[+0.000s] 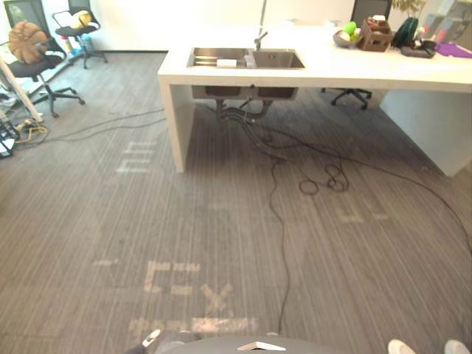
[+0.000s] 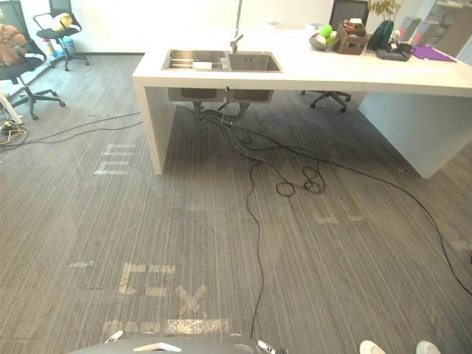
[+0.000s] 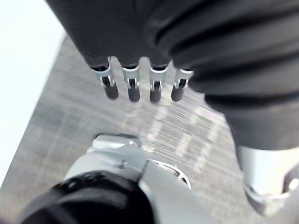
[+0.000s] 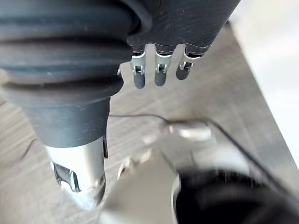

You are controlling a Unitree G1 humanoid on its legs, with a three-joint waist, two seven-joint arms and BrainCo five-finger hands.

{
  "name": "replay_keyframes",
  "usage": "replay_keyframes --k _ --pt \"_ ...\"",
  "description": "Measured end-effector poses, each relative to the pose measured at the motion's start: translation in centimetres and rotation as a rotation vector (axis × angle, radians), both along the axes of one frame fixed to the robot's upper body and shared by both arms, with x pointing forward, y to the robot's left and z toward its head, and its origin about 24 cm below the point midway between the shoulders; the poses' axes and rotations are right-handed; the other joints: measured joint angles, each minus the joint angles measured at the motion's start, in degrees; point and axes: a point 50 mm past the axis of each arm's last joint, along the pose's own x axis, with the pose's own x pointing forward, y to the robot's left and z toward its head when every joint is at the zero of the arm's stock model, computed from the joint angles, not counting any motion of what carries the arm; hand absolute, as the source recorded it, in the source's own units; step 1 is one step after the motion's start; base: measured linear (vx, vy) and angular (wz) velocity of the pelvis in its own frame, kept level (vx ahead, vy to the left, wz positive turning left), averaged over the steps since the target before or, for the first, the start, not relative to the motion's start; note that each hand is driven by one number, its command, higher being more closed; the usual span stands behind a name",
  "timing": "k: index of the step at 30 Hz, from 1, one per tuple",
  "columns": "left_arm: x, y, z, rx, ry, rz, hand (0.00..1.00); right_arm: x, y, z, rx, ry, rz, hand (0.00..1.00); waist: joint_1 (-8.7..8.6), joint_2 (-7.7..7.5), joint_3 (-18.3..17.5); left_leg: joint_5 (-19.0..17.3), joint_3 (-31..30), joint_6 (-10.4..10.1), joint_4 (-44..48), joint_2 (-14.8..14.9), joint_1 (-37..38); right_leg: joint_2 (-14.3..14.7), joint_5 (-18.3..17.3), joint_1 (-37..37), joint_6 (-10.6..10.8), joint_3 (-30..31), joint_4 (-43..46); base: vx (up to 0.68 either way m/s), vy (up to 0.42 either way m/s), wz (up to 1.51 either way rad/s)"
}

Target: Walk over to the sink, pick up the cup, carry it to the dishwasher, place the cup inside the dishwasher, then close the dishwasher door

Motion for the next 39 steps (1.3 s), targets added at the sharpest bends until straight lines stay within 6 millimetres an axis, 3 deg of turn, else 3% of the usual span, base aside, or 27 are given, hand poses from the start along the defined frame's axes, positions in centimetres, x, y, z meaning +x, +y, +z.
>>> replay_keyframes --k 1,2,5,12,17,19,21,25,29,39 --pt "-0.5 -0.5 -0.1 -0.039 0.011 0.073 0.00 0.4 0.2 0.0 0.039 -0.026 -0.060 0.00 -0.15 0.59 -0.17 1.46 -0.19 -0.05 -2.73 -0.44 0.12 0.43 1.49 0.36 0.02 0.12 -2.78 0.03 -0.012 0.08" --pt "-0.6 -0.6 -0.1 -0.051 0.008 0.103 0.00 0.5 0.2 0.0 0.052 -0.036 -0.070 0.00 -0.17 0.15 0.01 2.47 -0.11 0.04 -5.36 -0.89 0.38 0.67 2.75 0.41 0.14 -0.23 -4.83 0.03 -0.012 0.11" --pt "-0.1 -0.9 -0.1 -0.082 -0.028 0.111 0.00 0.9 0.1 0.0 0.059 -0.077 -0.137 0.00 -0.18 0.61 1.84 5.19 0.98 -0.59 -10.14 -1.09 2.52 1.28 4.24 1.96 0.46 -1.54 -7.95 0.02 -0.003 0.12" --pt "1.2 -1.4 0.0 -0.169 -0.117 0.157 0.00 1.7 -0.4 0.2 -0.010 -0.129 -0.078 0.00 -0.30 1.11 2.32 7.52 -0.19 -0.58 -13.58 -1.19 5.36 2.22 4.82 4.70 1.21 -3.77 -10.09 0.08 -0.014 0.12" --pt "3.6 -0.9 0.3 -0.031 -0.166 0.021 0.00 6.9 0.1 1.1 -0.045 -0.288 0.033 0.00 -0.02 1.11 2.98 7.82 -0.80 -1.00 -13.59 -1.12 5.51 2.44 4.73 5.79 1.42 -5.14 -10.56 0.03 -0.007 0.12" --pt "4.9 -0.9 0.5 0.015 -0.202 -0.004 0.00 9.4 1.1 1.7 -0.047 -0.359 0.107 0.00 0.02 1.19 3.05 7.88 -0.83 -1.13 -13.69 -1.11 5.75 2.43 4.71 5.94 1.45 -5.33 -10.55 -0.04 0.008 0.06" --pt "5.9 -0.9 0.7 0.057 -0.226 -0.045 0.00 10.6 2.0 2.0 -0.048 -0.387 0.189 0.00 0.24 0.97 3.20 7.86 -1.18 -1.17 -13.72 -1.23 6.16 2.32 4.65 6.48 1.52 -5.75 -10.54 -0.04 0.027 0.09" --pt "7.2 -1.4 1.0 0.121 -0.254 -0.122 0.00 10.7 2.1 2.0 -0.066 -0.375 0.251 0.00 0.23 0.87 3.33 7.84 -1.87 -1.16 -13.74 -1.73 5.77 1.93 4.43 6.46 1.81 -6.35 -10.59 -0.03 0.046 0.10" --pt "8.0 -1.5 1.2 0.154 -0.270 -0.180 0.00 10.4 2.6 1.8 -0.068 -0.346 0.333 0.00 0.22 -0.19 3.92 7.79 -2.08 -1.02 -13.75 -2.05 5.71 1.62 4.42 6.41 1.88 -6.39 -10.61 0.00 0.048 0.01" --pt "8.2 -1.8 1.2 0.135 -0.266 -0.252 0.00 10.2 2.9 1.7 -0.054 -0.335 0.330 0.00 0.21 -0.46 3.79 8.01 -2.13 -0.12 -13.76 -2.77 5.41 1.28 5.31 6.74 2.02 -6.28 -11.60 0.02 0.033 0.02"
